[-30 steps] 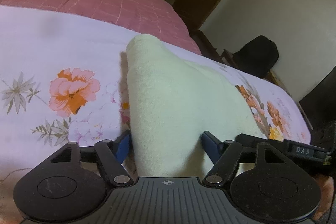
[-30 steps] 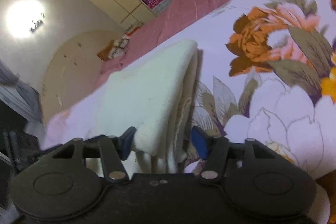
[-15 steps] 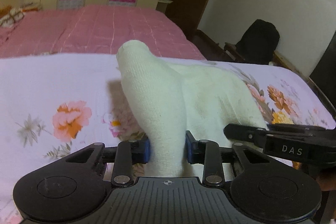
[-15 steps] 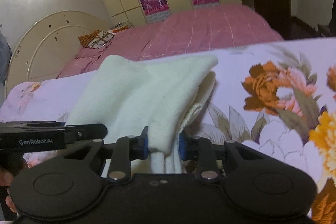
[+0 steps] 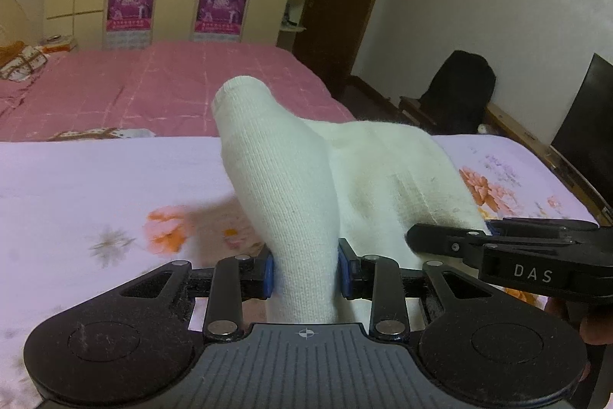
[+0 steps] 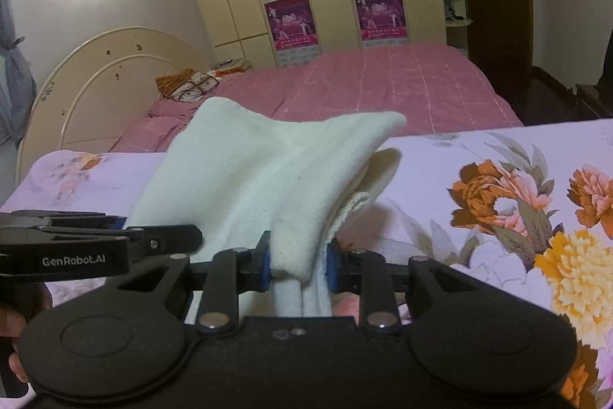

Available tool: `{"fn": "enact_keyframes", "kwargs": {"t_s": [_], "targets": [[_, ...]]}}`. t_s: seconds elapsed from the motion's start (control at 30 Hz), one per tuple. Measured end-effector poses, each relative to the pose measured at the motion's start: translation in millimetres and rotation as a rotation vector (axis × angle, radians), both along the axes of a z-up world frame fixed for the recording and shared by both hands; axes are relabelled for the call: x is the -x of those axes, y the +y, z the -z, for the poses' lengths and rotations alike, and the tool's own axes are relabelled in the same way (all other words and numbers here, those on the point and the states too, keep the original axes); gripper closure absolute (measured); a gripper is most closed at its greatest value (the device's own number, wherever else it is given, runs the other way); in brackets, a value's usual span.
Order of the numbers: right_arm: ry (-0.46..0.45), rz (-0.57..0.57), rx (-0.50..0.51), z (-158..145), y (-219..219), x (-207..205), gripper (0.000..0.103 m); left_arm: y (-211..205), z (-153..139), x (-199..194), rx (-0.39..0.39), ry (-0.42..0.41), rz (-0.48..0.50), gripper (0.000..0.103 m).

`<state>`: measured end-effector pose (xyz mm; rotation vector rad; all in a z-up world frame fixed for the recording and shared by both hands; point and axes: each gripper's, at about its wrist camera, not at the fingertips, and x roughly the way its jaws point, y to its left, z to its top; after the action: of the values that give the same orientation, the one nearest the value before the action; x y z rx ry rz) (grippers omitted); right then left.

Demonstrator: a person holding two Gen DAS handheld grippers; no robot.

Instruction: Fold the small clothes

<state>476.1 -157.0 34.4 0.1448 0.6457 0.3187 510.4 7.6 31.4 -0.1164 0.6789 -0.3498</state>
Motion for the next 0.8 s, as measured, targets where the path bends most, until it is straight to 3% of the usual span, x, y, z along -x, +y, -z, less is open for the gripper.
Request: {"fn": "enact_keyframes", "kwargs": {"t_s": [0.27,0.5,0.8], "targets": [[-0.01,-0.074,-0.012,-7,69,25,0.078,75,-7,51,-0.04,0.003,-0.086,0.071],[0.002,-0.167,-0.022,3,154,40,0.078,151,10,87,-0.07,0.049,-0.17,0.071],[0.054,-0.199,-0.032,27,210,49,0.078,187,39,97,-0.107,0.09,-0.187,0.071]]}}
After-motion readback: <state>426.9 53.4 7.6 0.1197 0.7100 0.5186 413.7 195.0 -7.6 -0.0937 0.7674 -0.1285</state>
